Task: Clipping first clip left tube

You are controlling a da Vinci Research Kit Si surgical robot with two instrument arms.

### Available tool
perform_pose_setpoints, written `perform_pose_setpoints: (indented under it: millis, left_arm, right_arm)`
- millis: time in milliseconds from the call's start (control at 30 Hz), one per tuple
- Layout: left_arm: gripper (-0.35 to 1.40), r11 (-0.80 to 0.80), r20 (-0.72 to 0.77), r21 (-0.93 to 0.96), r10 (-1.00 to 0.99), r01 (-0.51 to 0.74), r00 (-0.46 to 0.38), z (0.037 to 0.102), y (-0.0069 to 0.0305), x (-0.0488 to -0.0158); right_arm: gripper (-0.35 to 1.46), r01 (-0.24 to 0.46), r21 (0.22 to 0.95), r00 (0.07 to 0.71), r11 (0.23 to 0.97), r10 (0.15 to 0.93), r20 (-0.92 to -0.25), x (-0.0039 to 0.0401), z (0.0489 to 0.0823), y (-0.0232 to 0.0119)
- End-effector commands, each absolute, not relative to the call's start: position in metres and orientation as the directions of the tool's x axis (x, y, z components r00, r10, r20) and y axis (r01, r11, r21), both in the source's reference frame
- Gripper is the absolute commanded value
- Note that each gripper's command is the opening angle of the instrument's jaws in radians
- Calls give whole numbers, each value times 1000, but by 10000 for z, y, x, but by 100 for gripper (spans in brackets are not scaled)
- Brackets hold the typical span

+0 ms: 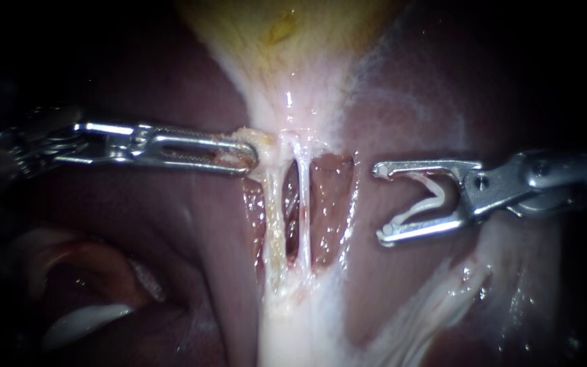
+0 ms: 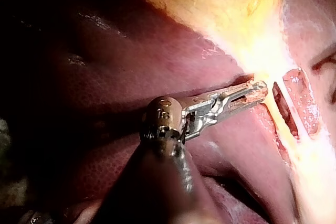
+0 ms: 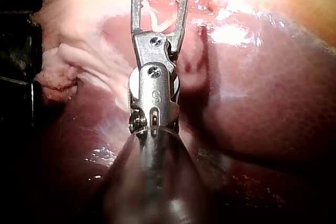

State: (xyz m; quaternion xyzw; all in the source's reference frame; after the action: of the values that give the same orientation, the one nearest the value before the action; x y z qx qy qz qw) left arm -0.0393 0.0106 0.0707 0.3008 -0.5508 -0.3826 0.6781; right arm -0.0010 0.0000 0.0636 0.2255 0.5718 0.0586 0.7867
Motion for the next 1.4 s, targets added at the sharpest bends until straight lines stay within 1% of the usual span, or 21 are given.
perform_pose_setpoints:
  millis: [33, 233, 467, 700, 1067, 1300, 1400]
  left_arm:
    - [-35, 526, 517, 829, -850, 187, 101, 706, 105, -392]
    - [-35, 525, 515, 831, -851, 183, 102, 699, 103, -385]
    - [-35, 517, 506, 838, -856, 176, 106, 674, 108, -372]
    - [-35, 503, 498, 849, -864, 159, 75, 654, 114, -363]
    - [-35, 501, 497, 852, -865, 152, 65, 647, 114, -359]
    - [-35, 501, 498, 852, -865, 152, 65, 647, 114, -359]
    - [-35, 502, 498, 852, -865, 152, 65, 647, 113, -359]
  right_arm:
    - [47, 165, 422, 339, 892, 350, -873, -10, 636, 0]
    - [47, 168, 423, 339, 891, 351, -873, -9, 636, 0]
    - [47, 168, 423, 339, 891, 351, -873, -9, 636, 0]
    - [47, 167, 423, 339, 891, 351, -873, -8, 636, 1]
    - [48, 166, 422, 339, 891, 350, -873, -5, 637, 0]
    - [48, 182, 413, 335, 892, 338, -879, 18, 649, -11]
    - [48, 186, 437, 339, 880, 360, -869, 33, 658, -19]
